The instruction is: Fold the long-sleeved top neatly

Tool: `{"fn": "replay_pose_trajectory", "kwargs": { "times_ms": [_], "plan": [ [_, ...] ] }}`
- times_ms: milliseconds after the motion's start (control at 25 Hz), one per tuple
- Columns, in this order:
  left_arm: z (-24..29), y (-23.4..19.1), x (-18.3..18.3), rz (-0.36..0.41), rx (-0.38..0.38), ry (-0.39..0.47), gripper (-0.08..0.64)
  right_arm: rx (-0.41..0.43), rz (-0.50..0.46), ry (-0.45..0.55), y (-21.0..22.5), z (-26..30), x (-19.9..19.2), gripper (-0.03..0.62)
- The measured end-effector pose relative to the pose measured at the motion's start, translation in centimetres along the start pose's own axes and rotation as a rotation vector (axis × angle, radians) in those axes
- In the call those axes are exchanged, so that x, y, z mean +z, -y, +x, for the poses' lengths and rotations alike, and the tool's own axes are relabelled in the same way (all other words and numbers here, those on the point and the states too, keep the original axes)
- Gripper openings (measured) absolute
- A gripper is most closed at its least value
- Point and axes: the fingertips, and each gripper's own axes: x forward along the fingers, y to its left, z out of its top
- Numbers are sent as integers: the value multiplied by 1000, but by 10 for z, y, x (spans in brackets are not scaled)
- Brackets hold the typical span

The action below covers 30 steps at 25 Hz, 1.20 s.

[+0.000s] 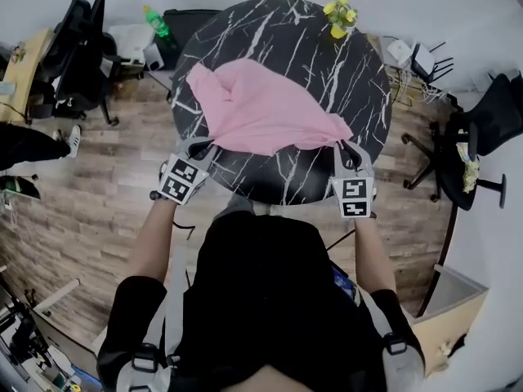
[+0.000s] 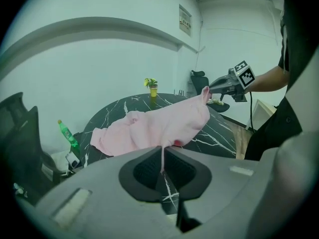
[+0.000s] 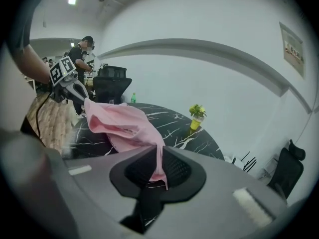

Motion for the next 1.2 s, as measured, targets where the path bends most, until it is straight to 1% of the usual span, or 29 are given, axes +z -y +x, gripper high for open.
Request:
{"fn": "replay_pose_trajectory", "kwargs": {
  "times_ms": [80,200,400,520,800,1000,1200],
  "plan": [
    [-8,11,-3,-37,32,1,14,8,-22,25,0,-11,2,38],
    [-17,26,-4,-83,48,11,14,8,-41,63,5,-27,7,32],
    [-19,51,-12,-71,84,-7,15,35,-61,87,3,-41,5,32],
    [-16,64,-19,-74,88,-29,15,53,-59,96,-1,-44,3,32],
    [-10,76,-48,-68,117,-75,23,83,-70,123,-13,-49,6,31],
    [1,88,-69,-62,121,-116,31,112,-71,105,-24,-46,-6,29],
    [12,91,-92,-74,120,-147,31,157,-100,56,-39,-36,-32,28]
  ]
}}
